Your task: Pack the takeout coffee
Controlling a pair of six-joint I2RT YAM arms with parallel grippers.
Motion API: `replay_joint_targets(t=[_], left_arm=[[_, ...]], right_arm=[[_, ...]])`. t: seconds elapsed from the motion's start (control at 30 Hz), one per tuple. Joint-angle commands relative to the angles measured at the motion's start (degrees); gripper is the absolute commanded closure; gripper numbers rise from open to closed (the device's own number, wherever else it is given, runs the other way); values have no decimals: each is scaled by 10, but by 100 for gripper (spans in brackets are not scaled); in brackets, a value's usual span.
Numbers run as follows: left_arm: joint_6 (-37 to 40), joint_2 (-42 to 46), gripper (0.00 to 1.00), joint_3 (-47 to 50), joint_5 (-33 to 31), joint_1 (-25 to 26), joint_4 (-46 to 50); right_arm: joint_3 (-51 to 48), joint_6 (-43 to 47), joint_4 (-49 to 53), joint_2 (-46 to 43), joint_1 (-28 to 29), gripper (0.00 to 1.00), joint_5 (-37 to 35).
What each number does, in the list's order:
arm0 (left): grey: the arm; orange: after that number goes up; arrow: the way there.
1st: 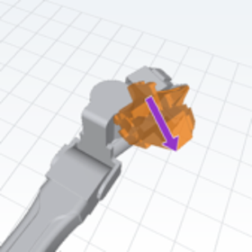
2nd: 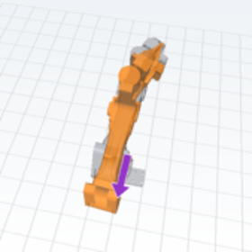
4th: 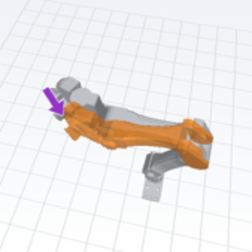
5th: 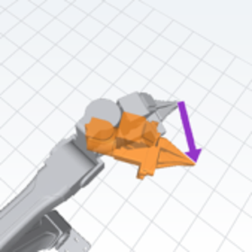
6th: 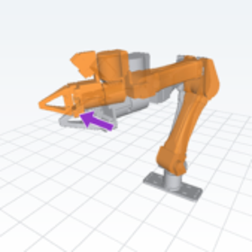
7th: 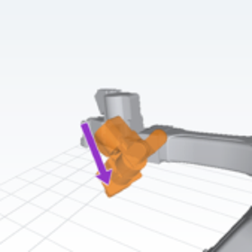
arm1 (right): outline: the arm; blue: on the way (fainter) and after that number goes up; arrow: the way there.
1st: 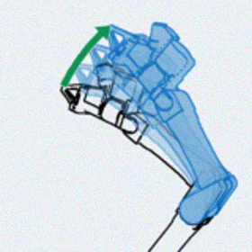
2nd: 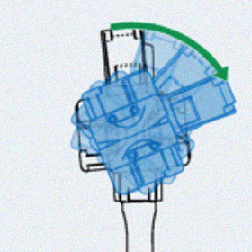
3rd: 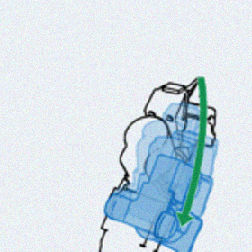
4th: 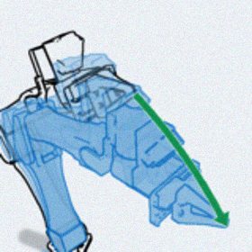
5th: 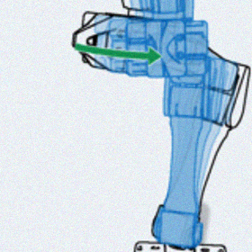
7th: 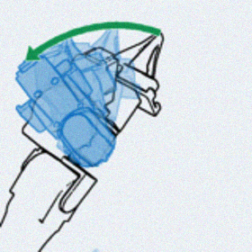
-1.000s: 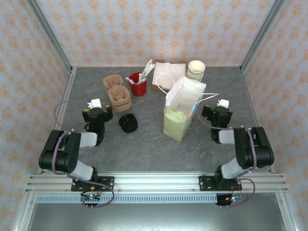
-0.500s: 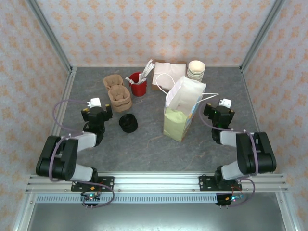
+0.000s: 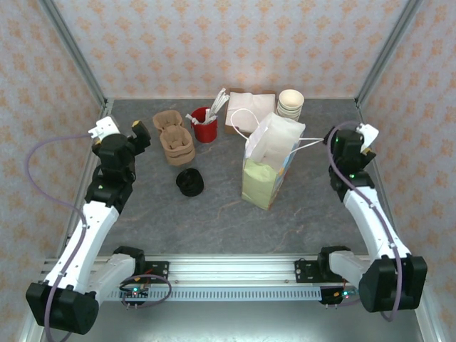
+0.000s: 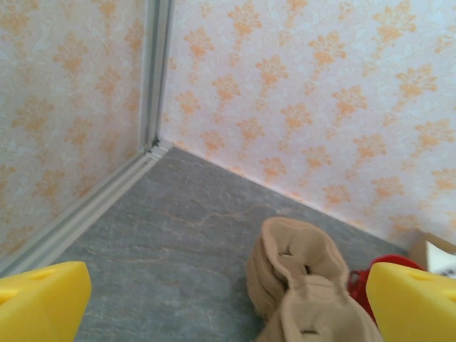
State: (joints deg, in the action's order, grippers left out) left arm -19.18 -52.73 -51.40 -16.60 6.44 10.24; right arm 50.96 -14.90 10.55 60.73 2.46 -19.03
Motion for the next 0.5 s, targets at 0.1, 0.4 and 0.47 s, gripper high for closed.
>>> replay_joint_targets(t=[0.1, 0.4, 0.47], left_arm=[[-65, 9, 0, -57, 92, 10, 179], [-43, -26, 0, -142, 232, 33, 286], [-34, -29, 0, -158, 249, 40, 305]], right_arm=[[171, -126, 217, 59, -2, 2, 106], [366, -163, 247, 258, 15, 12, 220], [399, -166, 252, 294, 23, 14, 219]])
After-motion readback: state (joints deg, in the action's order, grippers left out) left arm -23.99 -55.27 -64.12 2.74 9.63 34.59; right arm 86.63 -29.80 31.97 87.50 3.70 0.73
